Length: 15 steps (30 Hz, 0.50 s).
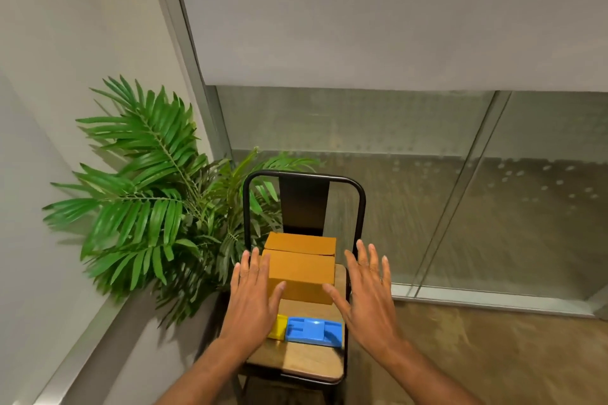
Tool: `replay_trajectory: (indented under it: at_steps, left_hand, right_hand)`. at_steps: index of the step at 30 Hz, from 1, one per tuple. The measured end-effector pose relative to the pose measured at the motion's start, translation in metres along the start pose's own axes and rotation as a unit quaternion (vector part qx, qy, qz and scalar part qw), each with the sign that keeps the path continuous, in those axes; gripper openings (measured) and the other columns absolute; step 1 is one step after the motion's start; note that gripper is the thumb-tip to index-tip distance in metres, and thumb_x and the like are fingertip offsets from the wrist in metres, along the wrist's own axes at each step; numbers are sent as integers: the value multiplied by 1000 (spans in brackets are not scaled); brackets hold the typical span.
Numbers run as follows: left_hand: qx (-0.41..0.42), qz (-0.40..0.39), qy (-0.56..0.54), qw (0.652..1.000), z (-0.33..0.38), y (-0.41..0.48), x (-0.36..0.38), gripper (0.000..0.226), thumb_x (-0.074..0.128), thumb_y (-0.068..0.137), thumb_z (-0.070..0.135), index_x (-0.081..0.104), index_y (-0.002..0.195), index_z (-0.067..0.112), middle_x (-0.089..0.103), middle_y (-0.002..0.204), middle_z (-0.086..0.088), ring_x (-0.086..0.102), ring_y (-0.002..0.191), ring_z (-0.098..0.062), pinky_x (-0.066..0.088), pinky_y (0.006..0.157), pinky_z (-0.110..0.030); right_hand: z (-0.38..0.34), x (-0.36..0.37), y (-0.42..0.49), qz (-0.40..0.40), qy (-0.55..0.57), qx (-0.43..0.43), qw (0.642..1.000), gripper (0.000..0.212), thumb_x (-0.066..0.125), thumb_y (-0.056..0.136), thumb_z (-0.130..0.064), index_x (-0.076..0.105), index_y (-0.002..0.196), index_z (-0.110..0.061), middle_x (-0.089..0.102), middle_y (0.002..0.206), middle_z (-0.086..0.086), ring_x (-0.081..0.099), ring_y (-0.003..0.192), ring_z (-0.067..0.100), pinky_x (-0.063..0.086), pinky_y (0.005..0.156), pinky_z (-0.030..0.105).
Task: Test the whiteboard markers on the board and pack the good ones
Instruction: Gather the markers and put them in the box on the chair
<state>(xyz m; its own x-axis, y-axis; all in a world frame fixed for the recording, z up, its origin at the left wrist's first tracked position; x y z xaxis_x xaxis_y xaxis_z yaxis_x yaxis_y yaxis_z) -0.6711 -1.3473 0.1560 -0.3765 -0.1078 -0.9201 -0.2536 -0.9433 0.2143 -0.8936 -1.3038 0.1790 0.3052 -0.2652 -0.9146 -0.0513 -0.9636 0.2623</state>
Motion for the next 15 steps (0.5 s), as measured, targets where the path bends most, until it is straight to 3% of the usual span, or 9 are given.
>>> replay_trajectory:
  at_steps: [4, 9, 15]
  left_hand:
    - [-37, -30, -22, 999, -10, 24, 23, 98, -6, 89, 80, 14, 163, 18, 1, 170, -3, -10, 157, -17, -8, 125, -35]
    - [-80, -88, -44, 992, -28, 53, 50, 71, 34, 104, 55, 18, 162, 16, 11, 170, -8, -1, 158, -22, 0, 128, -40]
    - [-126, -143, -114, 975, -57, 83, 78, 62, 43, 106, 46, 27, 158, 16, 17, 169, -11, 9, 157, -25, 7, 127, -44]
  right_hand:
    - [15, 20, 24, -30, 17, 1, 999, 86, 16, 93, -78, 20, 157, -21, -6, 166, 2, -19, 152, 18, -5, 124, 48]
    - [22, 60, 45, -106, 30, 3, 994, 85, 30, 94, -75, 7, 159, -24, -14, 166, 1, -20, 151, 19, -7, 124, 47]
    - [21, 104, 69, -178, 30, 39, 983, 89, 47, 93, -65, 4, 159, -25, -10, 167, 3, -8, 154, 22, -7, 119, 41]
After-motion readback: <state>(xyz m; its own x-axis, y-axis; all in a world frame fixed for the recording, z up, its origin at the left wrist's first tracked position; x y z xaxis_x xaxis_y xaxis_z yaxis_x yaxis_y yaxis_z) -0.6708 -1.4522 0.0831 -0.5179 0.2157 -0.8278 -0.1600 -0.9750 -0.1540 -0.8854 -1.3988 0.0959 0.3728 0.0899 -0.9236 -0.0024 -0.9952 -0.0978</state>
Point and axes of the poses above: each hand's wrist, its own y-axis towards the middle knuckle, its own x-axis out of the palm, z = x × y, the point moved 7 cm from there along y, towards the middle knuckle
